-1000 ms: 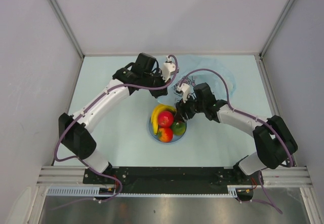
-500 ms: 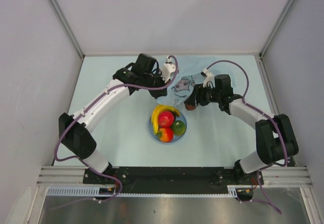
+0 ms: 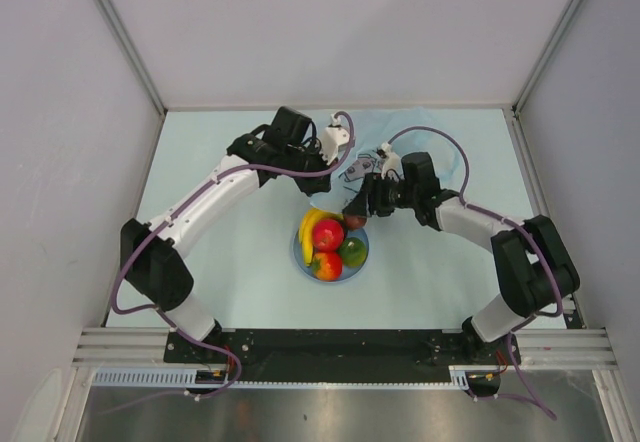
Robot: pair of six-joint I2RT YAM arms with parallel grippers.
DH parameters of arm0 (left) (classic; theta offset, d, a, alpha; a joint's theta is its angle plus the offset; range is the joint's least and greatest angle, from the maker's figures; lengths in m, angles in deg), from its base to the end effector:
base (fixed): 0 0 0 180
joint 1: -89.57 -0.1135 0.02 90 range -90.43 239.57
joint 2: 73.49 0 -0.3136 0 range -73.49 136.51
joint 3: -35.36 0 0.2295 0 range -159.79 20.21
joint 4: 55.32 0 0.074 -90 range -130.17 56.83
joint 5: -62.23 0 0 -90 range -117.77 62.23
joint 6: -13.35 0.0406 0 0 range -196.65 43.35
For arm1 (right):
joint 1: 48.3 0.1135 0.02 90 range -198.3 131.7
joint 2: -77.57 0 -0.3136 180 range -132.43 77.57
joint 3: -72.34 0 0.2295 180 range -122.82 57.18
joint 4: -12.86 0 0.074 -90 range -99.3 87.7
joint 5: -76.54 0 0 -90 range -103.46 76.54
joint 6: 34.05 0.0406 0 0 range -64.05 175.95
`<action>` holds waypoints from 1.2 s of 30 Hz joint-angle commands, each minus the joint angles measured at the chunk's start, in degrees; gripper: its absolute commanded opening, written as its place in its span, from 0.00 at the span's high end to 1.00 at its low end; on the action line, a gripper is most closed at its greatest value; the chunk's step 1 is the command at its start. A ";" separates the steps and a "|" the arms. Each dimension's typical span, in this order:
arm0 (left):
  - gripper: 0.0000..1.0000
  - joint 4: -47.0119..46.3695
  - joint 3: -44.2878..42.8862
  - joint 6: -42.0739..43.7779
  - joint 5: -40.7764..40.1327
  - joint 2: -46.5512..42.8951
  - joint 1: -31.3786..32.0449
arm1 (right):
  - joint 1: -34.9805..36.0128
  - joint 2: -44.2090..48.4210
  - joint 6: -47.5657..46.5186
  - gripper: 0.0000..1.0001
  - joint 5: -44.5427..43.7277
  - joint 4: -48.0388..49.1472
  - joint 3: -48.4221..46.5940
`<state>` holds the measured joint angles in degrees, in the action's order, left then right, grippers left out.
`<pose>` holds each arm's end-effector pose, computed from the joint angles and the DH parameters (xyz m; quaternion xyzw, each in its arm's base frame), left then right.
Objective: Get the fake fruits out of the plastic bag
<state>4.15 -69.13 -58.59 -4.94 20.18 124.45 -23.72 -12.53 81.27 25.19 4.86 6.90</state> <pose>0.2692 -0.2068 0.3859 0.4713 0.7898 -0.2338 0.3153 0.2787 0.1554 0.2743 -0.1534 0.8290 0.4542 0.2880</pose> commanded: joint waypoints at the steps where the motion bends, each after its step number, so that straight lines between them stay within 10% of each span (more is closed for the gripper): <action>1: 1.00 -0.37 -1.98 0.83 0.46 -0.15 0.11 | 0.29 -1.56 0.87 0.50 -1.74 0.66 -0.96; 14: 1.00 -0.37 -1.98 1.36 -0.15 0.55 0.19 | 1.26 -4.55 1.84 0.40 0.10 0.67 -0.96; 24: 1.00 -0.54 -2.15 1.18 0.55 1.17 0.11 | -0.40 -4.55 4.65 0.11 0.63 -0.57 -0.96; 36: 1.00 -0.63 -2.51 1.18 0.55 1.52 0.20 | 0.47 -4.20 4.39 0.30 -0.24 -0.74 -0.69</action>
<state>4.13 -69.16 -58.52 -5.09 21.44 124.45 -24.44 -16.92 85.70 24.74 3.22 6.90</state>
